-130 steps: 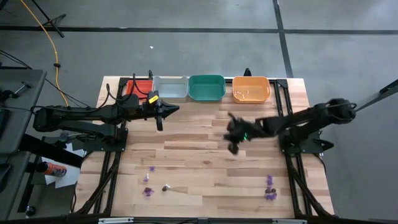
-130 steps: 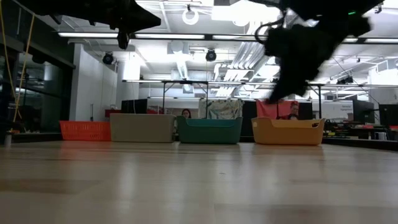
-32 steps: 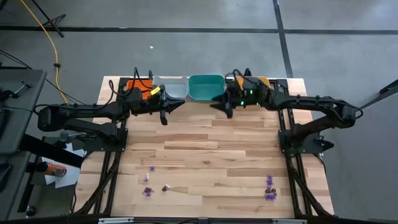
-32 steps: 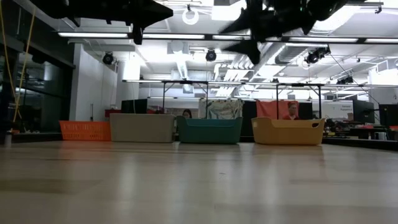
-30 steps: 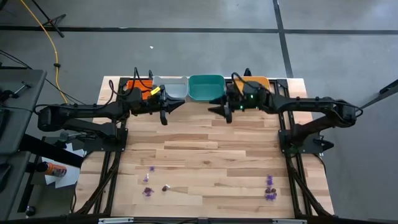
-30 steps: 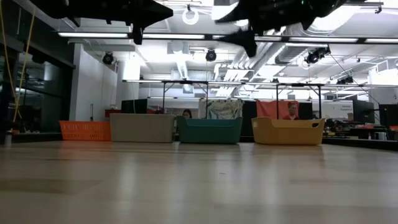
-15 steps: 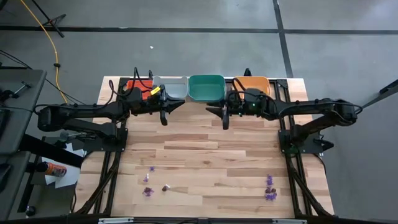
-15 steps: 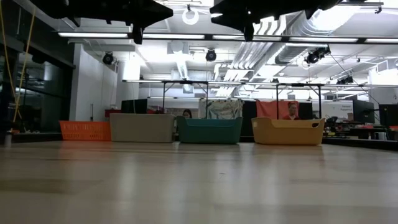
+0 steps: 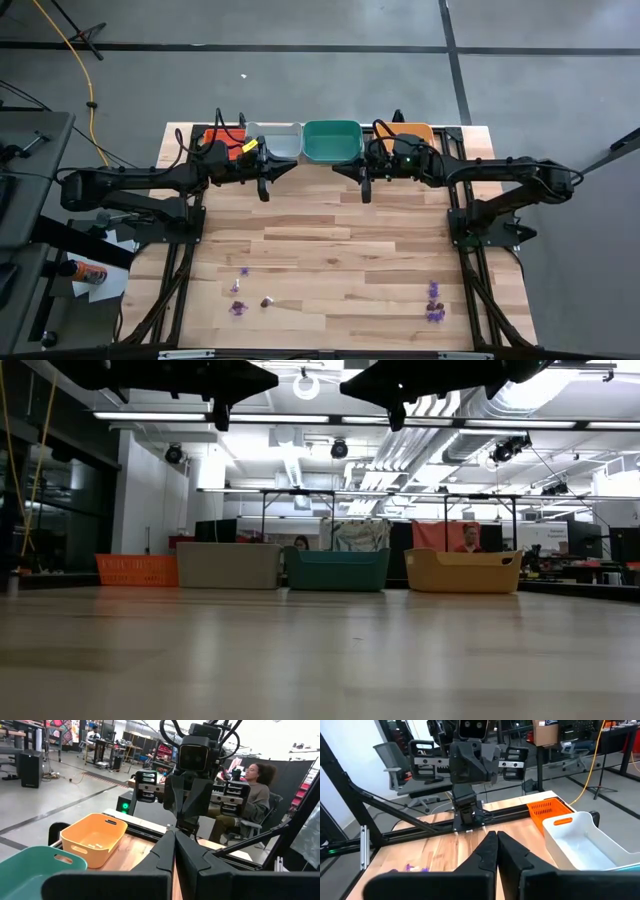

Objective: Sort Halloween decoration
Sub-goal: Put the white bone into the yellow bin

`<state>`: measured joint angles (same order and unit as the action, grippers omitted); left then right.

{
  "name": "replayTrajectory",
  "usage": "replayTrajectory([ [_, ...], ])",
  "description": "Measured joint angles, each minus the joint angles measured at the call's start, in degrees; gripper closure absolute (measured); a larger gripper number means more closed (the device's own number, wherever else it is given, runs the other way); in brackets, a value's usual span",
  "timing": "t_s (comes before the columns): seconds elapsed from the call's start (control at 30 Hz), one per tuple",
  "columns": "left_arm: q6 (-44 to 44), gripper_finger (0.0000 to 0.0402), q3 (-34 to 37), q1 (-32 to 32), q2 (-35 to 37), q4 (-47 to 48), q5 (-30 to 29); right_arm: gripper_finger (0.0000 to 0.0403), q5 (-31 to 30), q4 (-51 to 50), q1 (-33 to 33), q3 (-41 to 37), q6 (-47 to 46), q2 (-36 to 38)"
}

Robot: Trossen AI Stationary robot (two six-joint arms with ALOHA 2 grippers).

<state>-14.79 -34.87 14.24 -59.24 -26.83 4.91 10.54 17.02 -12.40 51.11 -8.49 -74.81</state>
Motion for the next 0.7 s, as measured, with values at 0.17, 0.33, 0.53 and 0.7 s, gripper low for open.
replayTrajectory([
  [0.17,0.0,0.0401,0.0,0.0,0.0,0.0,0.0,0.0402,0.2,0.0,0.0,0.0,0.0,0.0],
  [0.33,-0.3,0.0401,0.0,0.0,0.0,0.0,0.0,0.0402,0.2,0.0,0.0,0.0,1.3,0.0],
  [0.53,-3.9,0.0381,-4.8,-0.6,0.6,13.7,4.3,0.0402,0.2,-1.8,0.0,0.0,1.5,0.0],
  [0.7,2.5,0.0326,-16.8,-7.9,0.5,50.1,7.9,0.0402,0.2,-4.0,0.0,0.0,1.5,0.0],
])
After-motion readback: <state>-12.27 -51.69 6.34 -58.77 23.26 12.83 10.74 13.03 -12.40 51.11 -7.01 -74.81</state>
